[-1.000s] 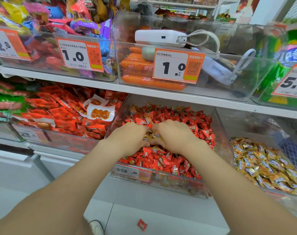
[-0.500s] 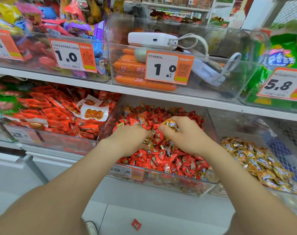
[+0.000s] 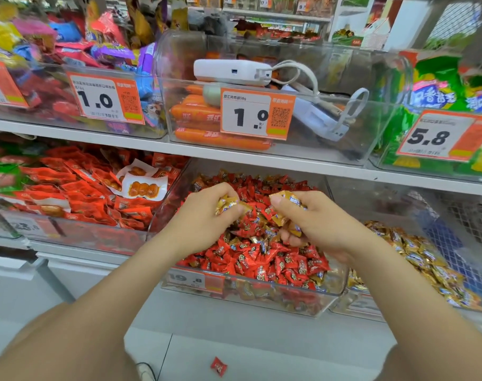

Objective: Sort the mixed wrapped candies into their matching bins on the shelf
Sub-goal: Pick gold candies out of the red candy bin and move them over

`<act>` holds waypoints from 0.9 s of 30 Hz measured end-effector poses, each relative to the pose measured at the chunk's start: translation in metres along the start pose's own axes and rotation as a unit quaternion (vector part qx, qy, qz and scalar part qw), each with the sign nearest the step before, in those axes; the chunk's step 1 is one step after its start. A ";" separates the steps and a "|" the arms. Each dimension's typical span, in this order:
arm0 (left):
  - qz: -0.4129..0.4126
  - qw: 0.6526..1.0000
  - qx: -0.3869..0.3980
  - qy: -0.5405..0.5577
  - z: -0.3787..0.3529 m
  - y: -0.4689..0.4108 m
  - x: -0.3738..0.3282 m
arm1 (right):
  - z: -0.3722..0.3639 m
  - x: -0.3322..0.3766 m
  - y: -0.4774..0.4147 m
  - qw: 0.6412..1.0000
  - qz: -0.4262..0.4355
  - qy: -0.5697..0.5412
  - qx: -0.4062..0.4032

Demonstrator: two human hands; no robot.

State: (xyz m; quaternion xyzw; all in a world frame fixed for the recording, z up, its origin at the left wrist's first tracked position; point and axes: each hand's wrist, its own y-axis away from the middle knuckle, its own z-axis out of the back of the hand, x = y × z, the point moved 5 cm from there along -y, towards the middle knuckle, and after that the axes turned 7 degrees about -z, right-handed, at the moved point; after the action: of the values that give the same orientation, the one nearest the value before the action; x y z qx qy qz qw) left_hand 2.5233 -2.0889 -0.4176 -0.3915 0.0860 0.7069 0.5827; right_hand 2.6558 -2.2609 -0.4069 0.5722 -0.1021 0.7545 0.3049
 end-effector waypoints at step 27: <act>-0.065 0.991 0.110 -0.035 -0.232 -0.076 -0.179 | 0.230 -0.148 0.120 0.931 -0.091 0.109 -0.335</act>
State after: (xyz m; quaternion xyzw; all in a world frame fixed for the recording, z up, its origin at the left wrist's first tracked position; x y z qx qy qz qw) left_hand 2.6984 -2.3348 -0.4325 -0.3051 0.1171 0.6673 0.6693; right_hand 2.7946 -2.5226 -0.4461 0.3575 -0.2625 0.7033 0.5556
